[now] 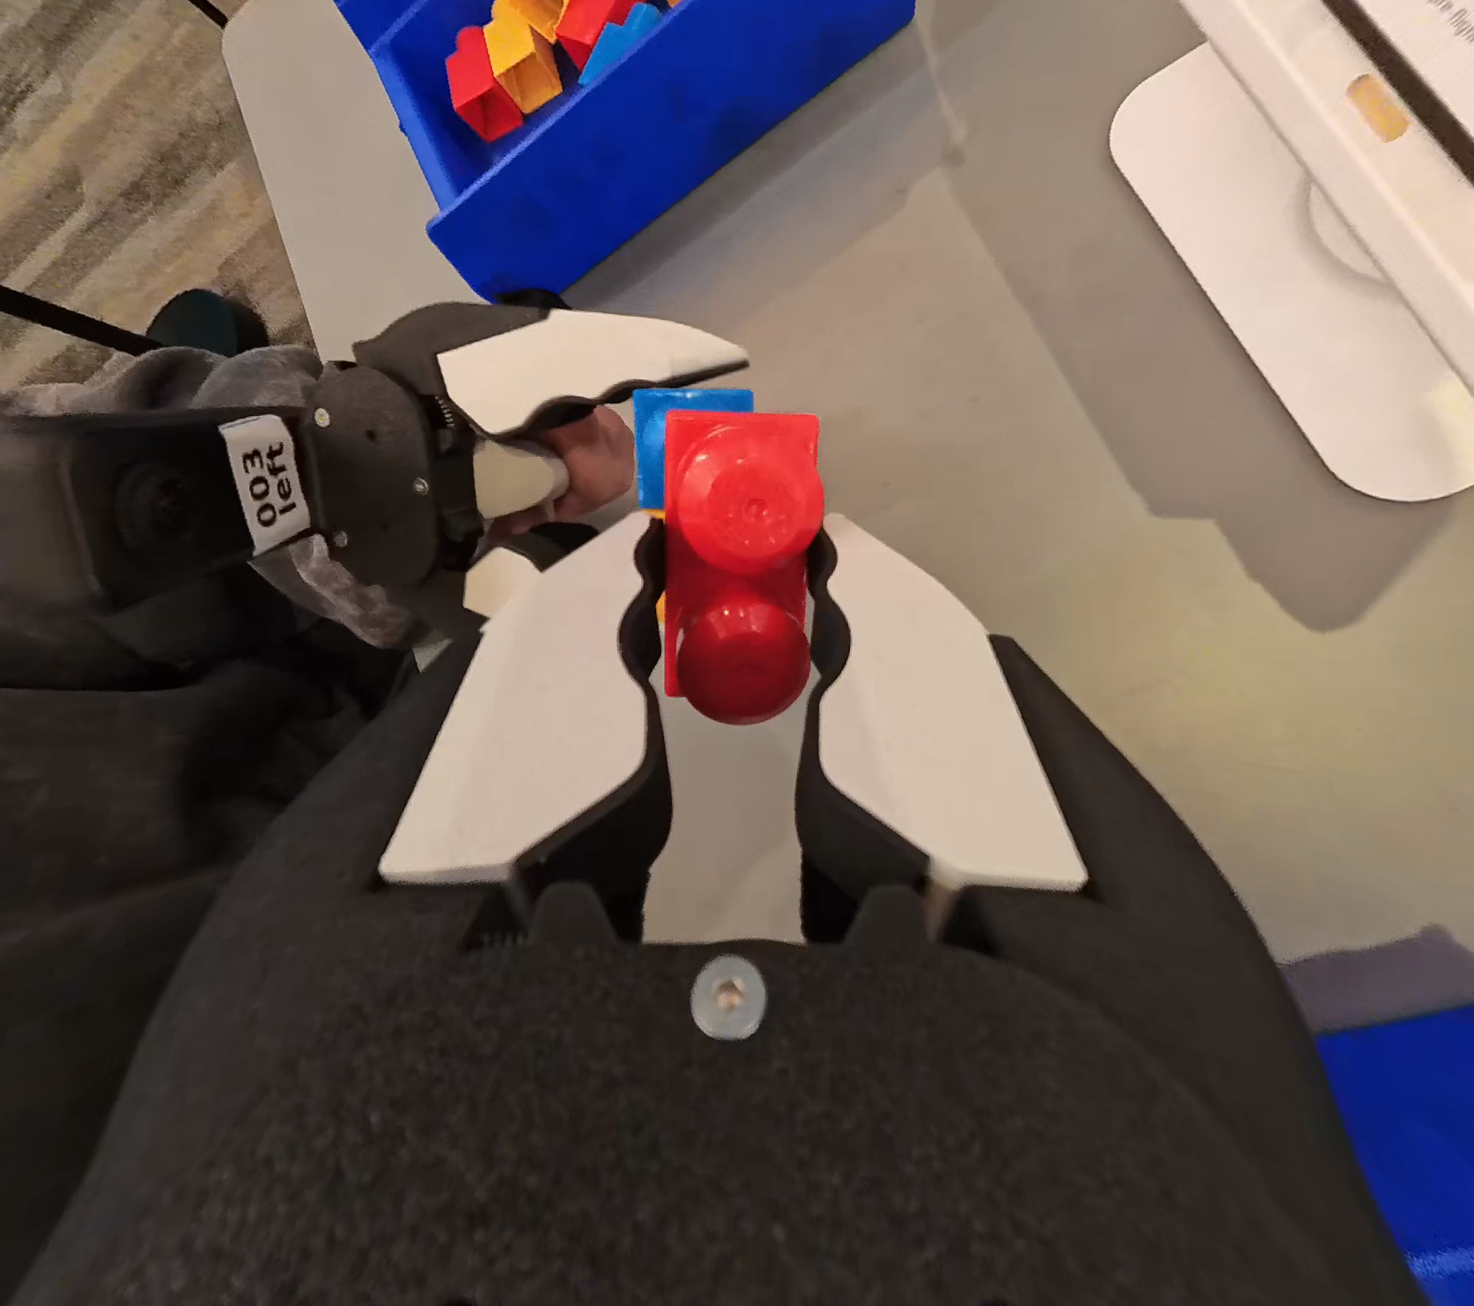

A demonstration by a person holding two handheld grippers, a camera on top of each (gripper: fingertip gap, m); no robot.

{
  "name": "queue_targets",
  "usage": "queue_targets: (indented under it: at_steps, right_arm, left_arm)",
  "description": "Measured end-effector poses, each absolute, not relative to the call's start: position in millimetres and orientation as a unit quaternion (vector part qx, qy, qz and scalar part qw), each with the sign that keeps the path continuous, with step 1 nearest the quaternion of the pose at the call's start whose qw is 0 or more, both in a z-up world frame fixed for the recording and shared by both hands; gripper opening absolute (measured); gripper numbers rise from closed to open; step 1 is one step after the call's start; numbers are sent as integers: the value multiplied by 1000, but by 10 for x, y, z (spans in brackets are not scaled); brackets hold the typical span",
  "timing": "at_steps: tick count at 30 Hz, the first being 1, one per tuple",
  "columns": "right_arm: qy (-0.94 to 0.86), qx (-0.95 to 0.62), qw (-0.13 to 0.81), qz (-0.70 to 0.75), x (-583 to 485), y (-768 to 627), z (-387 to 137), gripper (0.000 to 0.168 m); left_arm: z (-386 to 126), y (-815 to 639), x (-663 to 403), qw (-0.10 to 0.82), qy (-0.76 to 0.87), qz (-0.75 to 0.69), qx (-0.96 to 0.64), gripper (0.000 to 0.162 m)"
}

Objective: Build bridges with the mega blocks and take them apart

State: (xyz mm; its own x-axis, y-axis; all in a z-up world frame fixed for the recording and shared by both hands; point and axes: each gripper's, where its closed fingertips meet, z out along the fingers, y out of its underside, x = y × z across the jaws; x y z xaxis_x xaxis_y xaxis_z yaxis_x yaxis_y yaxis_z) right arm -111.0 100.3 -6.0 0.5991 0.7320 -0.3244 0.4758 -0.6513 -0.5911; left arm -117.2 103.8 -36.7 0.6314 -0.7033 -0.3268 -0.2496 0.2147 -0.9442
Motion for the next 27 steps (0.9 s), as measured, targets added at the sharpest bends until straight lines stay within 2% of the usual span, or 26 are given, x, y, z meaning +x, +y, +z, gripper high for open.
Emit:
queue_targets:
  at_steps: [27]
  right_arm:
    - [-345,-875,189,281,-1246,905,-267,35]
  left_arm:
    - [-435,980,-1139,657,409,-181,-606,74]
